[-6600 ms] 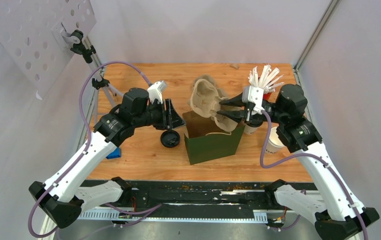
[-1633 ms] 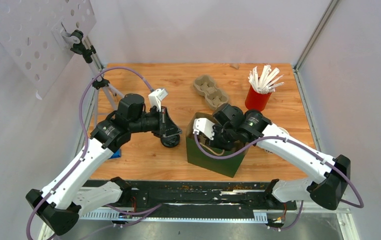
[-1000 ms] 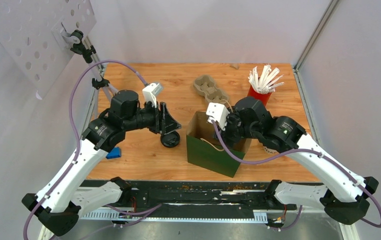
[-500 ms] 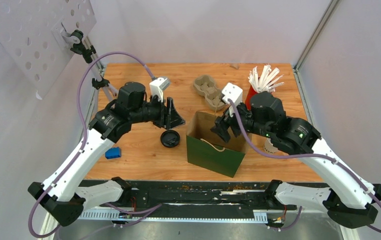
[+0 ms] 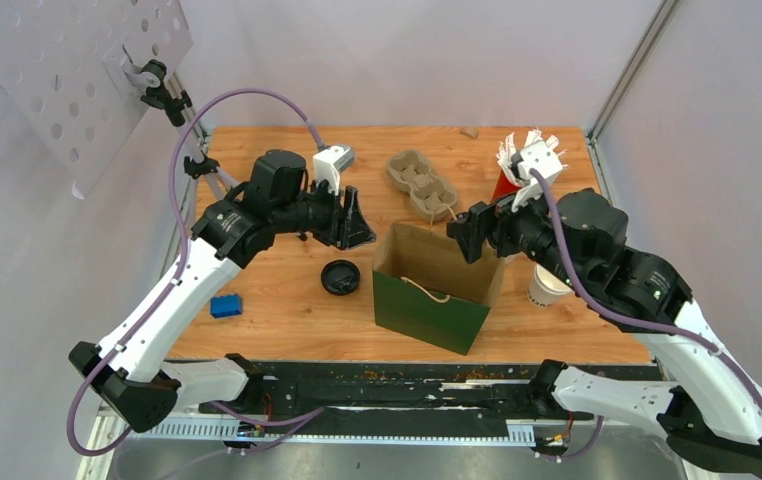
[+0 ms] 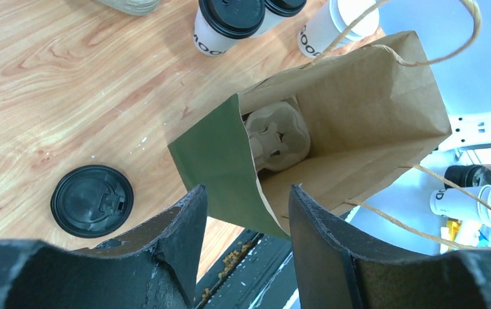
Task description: Pack the takeout coffee
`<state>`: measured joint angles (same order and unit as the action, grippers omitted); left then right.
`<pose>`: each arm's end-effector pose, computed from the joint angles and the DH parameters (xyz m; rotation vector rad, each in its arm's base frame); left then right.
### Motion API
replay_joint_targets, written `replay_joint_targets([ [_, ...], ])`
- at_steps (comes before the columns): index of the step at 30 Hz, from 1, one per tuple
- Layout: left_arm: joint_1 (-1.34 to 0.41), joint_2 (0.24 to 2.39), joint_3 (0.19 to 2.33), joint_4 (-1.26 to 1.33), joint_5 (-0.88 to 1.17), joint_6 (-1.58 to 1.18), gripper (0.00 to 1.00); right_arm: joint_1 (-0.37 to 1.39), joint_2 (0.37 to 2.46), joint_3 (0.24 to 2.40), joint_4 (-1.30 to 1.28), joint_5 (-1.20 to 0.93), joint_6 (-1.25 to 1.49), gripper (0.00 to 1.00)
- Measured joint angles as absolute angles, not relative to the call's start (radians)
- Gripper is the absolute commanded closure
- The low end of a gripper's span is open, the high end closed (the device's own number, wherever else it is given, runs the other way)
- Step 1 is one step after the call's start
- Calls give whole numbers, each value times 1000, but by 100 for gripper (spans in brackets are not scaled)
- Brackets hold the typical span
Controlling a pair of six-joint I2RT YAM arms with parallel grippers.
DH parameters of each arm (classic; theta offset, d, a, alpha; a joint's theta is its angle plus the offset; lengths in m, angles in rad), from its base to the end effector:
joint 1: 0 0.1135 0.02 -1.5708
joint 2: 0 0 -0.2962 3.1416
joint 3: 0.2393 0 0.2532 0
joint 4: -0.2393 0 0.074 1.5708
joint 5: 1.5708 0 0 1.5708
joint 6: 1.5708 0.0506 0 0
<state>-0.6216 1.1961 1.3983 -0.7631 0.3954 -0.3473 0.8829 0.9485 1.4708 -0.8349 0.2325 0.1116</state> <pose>0.1860 -0.1572 0.4331 0.5505 2.1791 -0.9711 0.1029 0.1068 0.4910 -0.5634 1.8157 0.4631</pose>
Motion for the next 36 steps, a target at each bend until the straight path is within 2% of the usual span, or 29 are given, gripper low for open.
replay_joint_targets([
  [9,-636,1278,1415,-721,435,-376,40,883,821,1333,-760,347,109,0],
  [15,-641,1381,1417,-720,475,-442,42,883,848,1353,-775,359,134,0],
  [17,-641,1417,1428,-733,480,-456,48,883,867,1375,-786,365,162,0],
  [18,-641,1437,1442,-743,478,-459,55,883,875,1379,-788,368,176,1],
  [21,-641,1475,1495,-773,467,-455,88,883,878,1380,-790,379,198,1],
  [22,-641,1485,1516,-781,463,-451,95,883,878,1380,-789,389,199,1],
  [25,-642,1490,1547,-792,458,-455,100,883,889,1380,-792,431,205,2],
  [32,-642,1391,1484,-820,395,-491,100,875,975,1400,-862,521,204,1],
  [36,-642,1326,1461,-877,372,-496,100,818,1045,1400,-895,522,196,4],
])
